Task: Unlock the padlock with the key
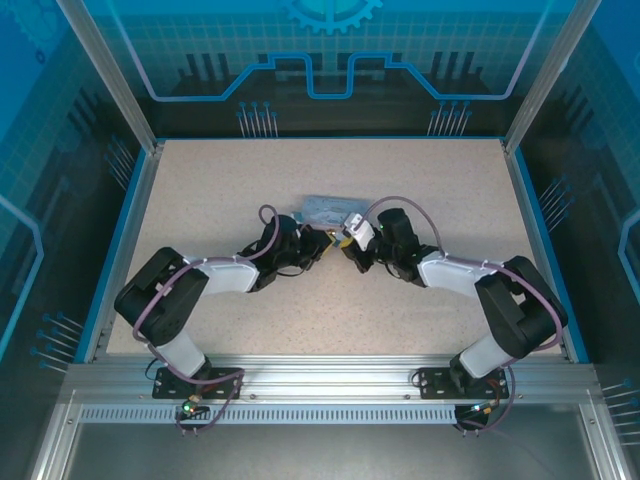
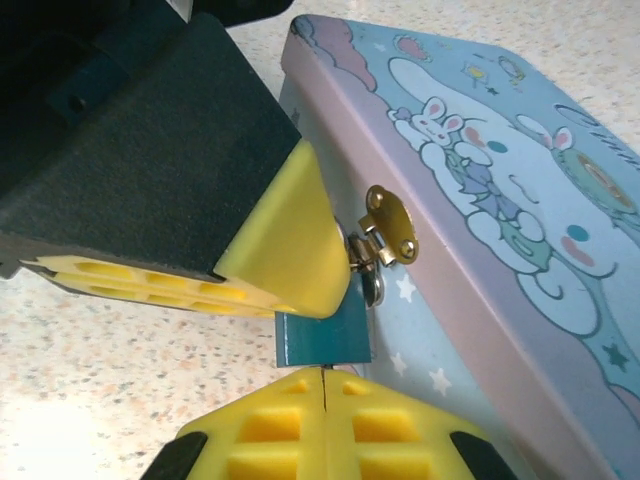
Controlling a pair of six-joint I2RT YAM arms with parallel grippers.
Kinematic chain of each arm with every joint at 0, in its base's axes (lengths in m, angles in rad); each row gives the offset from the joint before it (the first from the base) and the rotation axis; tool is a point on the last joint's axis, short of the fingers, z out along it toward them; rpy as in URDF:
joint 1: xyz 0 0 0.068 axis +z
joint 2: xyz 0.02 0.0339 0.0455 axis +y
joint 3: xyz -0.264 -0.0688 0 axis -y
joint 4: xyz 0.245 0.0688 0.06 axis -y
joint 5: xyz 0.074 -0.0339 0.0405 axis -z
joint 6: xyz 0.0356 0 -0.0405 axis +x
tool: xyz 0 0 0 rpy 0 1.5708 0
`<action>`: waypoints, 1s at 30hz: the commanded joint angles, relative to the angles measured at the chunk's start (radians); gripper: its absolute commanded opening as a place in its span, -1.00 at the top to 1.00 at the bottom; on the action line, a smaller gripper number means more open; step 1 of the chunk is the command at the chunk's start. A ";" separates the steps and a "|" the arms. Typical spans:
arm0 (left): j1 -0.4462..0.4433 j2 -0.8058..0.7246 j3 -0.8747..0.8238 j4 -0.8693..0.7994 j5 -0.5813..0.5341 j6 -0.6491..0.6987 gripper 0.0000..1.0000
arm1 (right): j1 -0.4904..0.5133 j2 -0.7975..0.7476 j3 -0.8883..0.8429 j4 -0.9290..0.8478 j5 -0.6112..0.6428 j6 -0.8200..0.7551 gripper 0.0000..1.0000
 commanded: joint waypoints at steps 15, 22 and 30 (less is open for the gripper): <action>0.000 -0.014 -0.024 0.057 0.066 0.114 1.00 | -0.091 0.197 0.107 0.014 -0.349 0.292 1.00; 0.000 0.002 -0.039 0.074 0.050 0.098 1.00 | -0.099 0.176 0.062 0.049 -0.272 0.333 0.86; 0.007 0.026 -0.050 0.075 0.001 0.089 1.00 | -0.116 0.069 0.008 0.003 -0.207 0.281 0.02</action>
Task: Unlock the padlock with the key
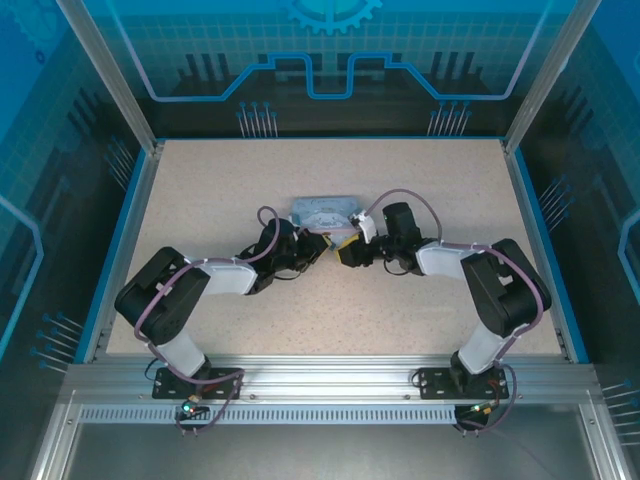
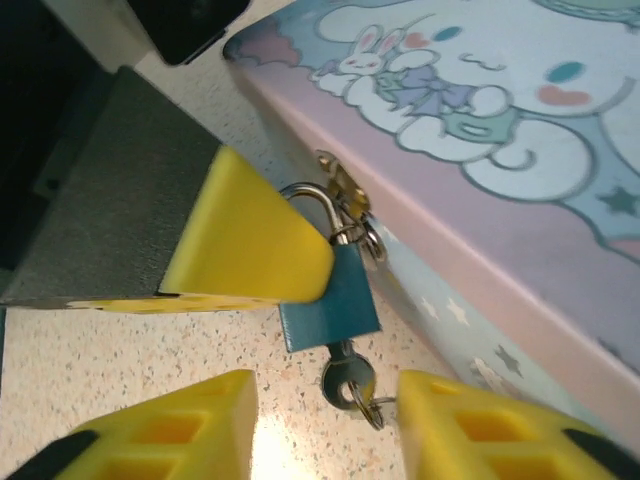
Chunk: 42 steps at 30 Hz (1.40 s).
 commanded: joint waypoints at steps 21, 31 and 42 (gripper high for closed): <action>-0.005 -0.038 -0.099 -0.067 -0.061 0.040 -0.43 | -0.055 -0.155 -0.022 -0.181 0.292 0.088 -0.52; 0.152 -0.338 -0.087 -0.441 -0.042 0.216 -0.76 | -0.059 -0.115 0.052 -0.231 0.291 0.220 -0.85; 0.377 -0.075 0.148 -0.358 0.192 0.334 -0.95 | -0.066 0.061 0.251 -0.305 0.223 0.394 -0.99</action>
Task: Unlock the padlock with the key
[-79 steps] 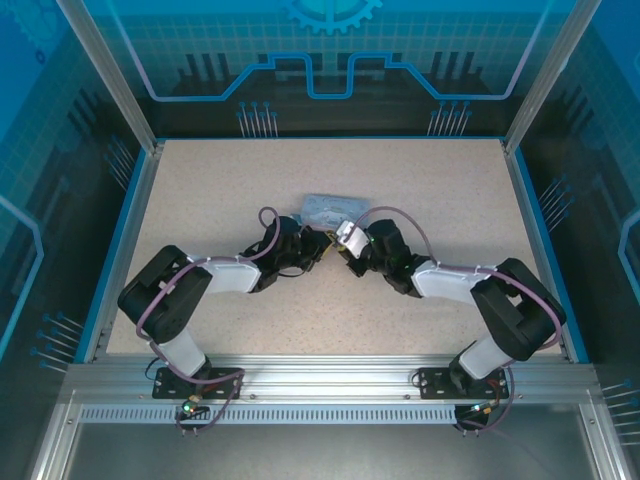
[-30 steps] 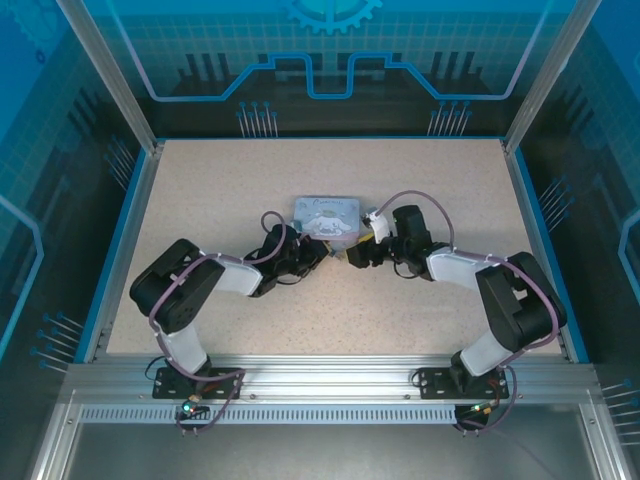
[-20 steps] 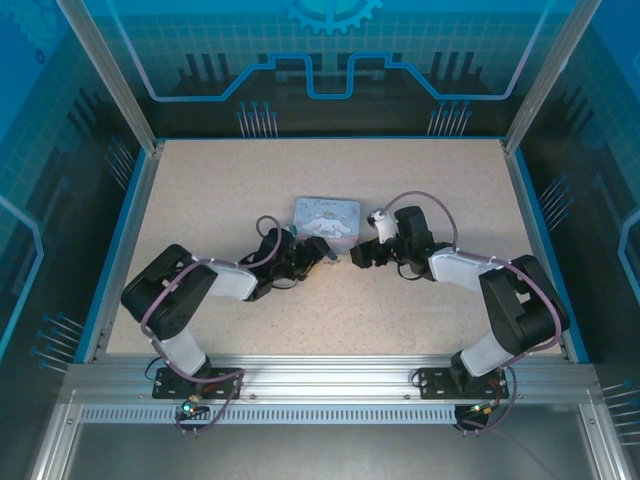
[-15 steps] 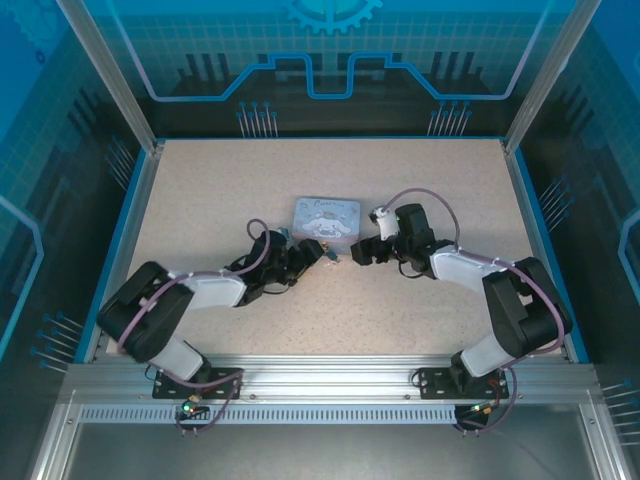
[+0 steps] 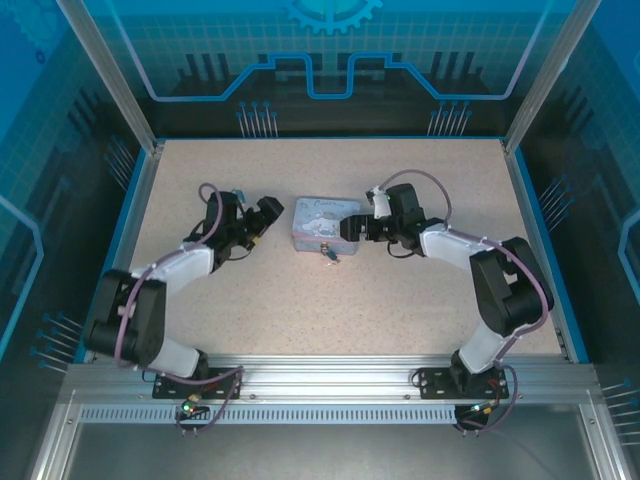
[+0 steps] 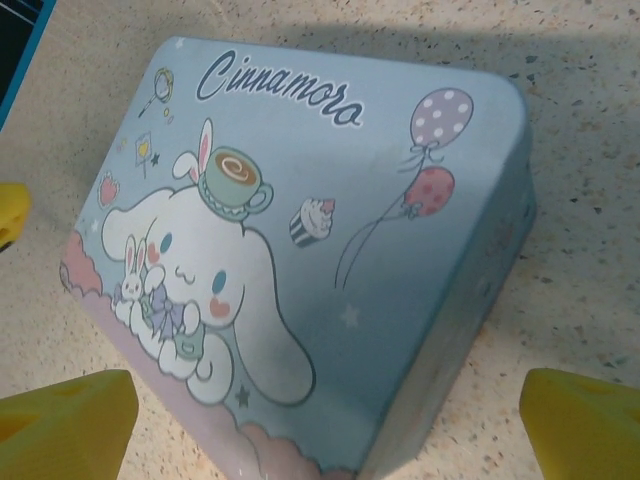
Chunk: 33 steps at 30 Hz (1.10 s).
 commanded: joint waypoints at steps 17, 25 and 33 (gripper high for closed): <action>-0.134 0.202 0.109 0.185 0.209 -0.029 -0.68 | -0.017 0.254 0.374 -0.213 -0.115 -0.070 -0.98; -0.151 0.102 0.083 0.074 0.108 0.026 -0.73 | -0.058 0.186 0.427 -0.309 0.123 -0.169 -1.00; -0.151 -0.040 0.138 -0.060 0.037 0.148 -0.71 | -0.130 -0.136 0.133 -0.294 0.037 -0.136 -0.79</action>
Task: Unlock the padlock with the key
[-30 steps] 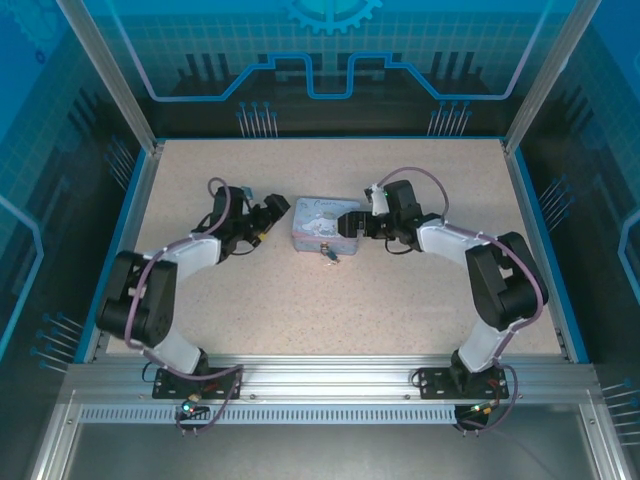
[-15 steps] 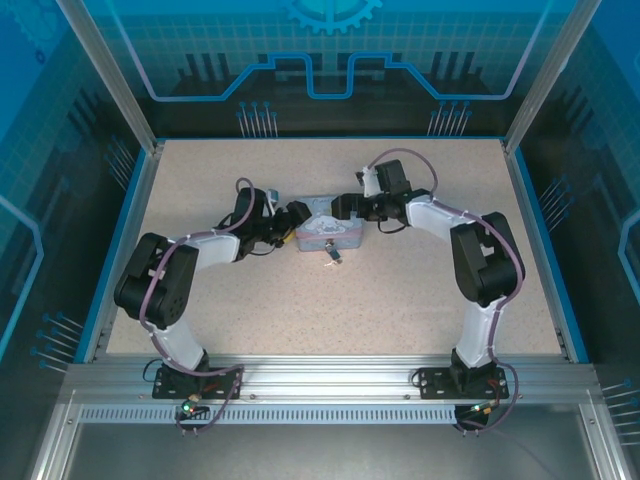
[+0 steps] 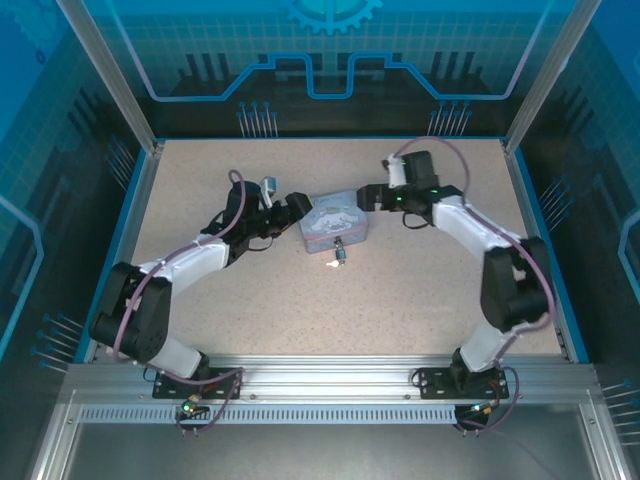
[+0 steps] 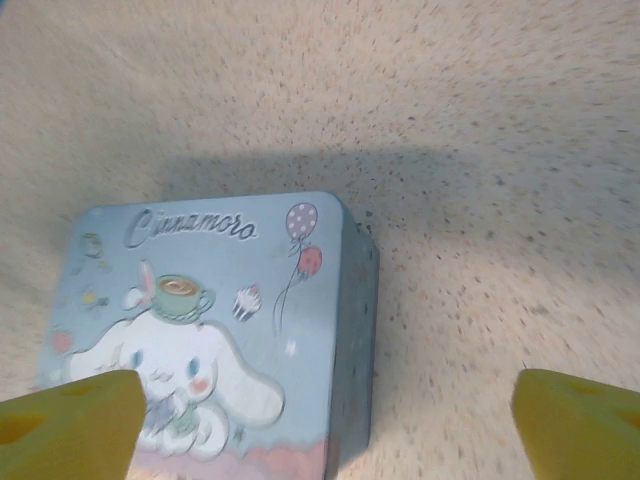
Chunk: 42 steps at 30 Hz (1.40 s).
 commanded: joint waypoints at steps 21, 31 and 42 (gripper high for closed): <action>-0.078 0.329 0.294 0.120 0.178 -0.019 -0.52 | 0.127 0.116 -0.513 0.670 -0.290 0.544 -0.07; -0.078 0.390 0.306 0.131 0.182 -0.038 -0.51 | 0.145 0.230 -0.505 0.782 -0.317 0.603 0.06; -0.078 0.394 0.305 0.134 0.174 -0.043 -0.51 | 0.153 0.271 -0.484 0.756 -0.322 0.619 0.16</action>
